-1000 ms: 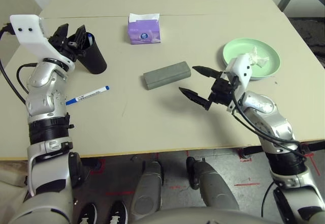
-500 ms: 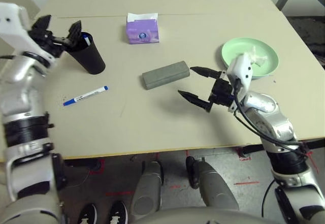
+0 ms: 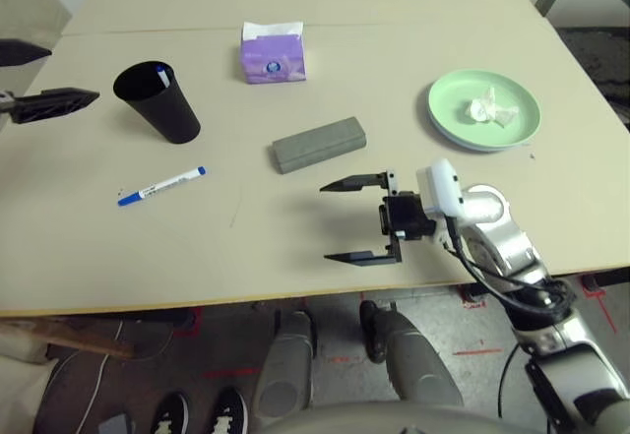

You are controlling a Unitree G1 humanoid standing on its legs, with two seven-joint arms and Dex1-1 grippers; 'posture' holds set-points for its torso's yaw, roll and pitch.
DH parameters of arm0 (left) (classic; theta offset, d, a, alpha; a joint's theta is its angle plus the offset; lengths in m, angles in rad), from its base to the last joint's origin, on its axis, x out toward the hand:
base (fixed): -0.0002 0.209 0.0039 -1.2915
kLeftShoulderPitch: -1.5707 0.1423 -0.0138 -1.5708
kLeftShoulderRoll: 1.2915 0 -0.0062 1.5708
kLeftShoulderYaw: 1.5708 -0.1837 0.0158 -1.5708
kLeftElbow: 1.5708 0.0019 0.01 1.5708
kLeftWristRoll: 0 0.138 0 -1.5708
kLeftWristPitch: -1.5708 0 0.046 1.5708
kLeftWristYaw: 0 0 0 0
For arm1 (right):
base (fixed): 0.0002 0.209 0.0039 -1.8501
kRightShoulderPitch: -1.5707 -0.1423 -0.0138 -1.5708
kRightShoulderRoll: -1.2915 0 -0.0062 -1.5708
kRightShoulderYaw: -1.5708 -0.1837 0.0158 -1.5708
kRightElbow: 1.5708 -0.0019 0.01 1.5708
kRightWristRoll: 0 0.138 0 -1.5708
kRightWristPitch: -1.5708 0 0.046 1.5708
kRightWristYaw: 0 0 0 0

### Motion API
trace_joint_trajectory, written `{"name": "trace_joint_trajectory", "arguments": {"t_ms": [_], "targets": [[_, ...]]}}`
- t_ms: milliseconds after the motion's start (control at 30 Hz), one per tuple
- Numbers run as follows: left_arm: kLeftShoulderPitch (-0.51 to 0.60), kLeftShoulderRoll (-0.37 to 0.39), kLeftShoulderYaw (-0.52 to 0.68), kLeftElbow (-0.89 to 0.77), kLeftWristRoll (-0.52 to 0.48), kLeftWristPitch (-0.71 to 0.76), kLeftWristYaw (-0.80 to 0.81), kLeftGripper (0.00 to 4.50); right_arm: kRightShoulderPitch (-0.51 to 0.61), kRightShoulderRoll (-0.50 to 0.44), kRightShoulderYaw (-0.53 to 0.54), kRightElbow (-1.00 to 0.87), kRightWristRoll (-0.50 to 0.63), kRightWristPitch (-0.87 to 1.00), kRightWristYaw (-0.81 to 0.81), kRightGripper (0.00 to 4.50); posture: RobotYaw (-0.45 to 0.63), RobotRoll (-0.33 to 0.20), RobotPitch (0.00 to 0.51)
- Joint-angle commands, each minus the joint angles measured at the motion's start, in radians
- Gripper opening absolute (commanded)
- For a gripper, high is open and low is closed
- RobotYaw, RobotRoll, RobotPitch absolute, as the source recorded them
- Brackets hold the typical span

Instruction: Organize and tidy the items on the table.

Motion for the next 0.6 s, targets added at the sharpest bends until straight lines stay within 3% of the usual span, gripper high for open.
{"name": "trace_joint_trajectory", "arguments": {"t_ms": [33, 133, 300, 367, 600], "targets": [[0.101, 0.033, 0.016, -0.085, 0.015, 0.024, -0.114, 4.48, 0.019, 0.003, 0.020, -0.008, -0.008, 0.002, -0.004, 4.50, 0.04, 0.000, 0.246], [0.169, -0.003, 0.012, -0.142, 0.051, -0.017, -0.090, 4.48, 0.031, -0.004, 0.024, -0.024, -0.008, 0.016, -0.011, 4.50, 0.03, 0.000, 0.250], [0.172, -0.068, -0.098, -0.110, 0.166, -0.181, -0.007, 4.48, 0.032, -0.017, 0.017, -0.039, -0.006, 0.039, -0.030, 4.50, 0.02, 0.000, 0.251], [0.129, -0.101, -0.176, -0.052, 0.237, -0.275, 0.022, 4.48, 0.028, -0.020, 0.015, -0.040, -0.007, 0.045, -0.036, 4.50, 0.01, 0.000, 0.250], [-0.095, -0.243, -0.351, 0.118, 0.381, -0.392, 0.030, 4.48, 0.023, -0.034, 0.010, -0.060, -0.007, 0.067, -0.058, 4.50, -0.01, 0.000, 0.251]]}}
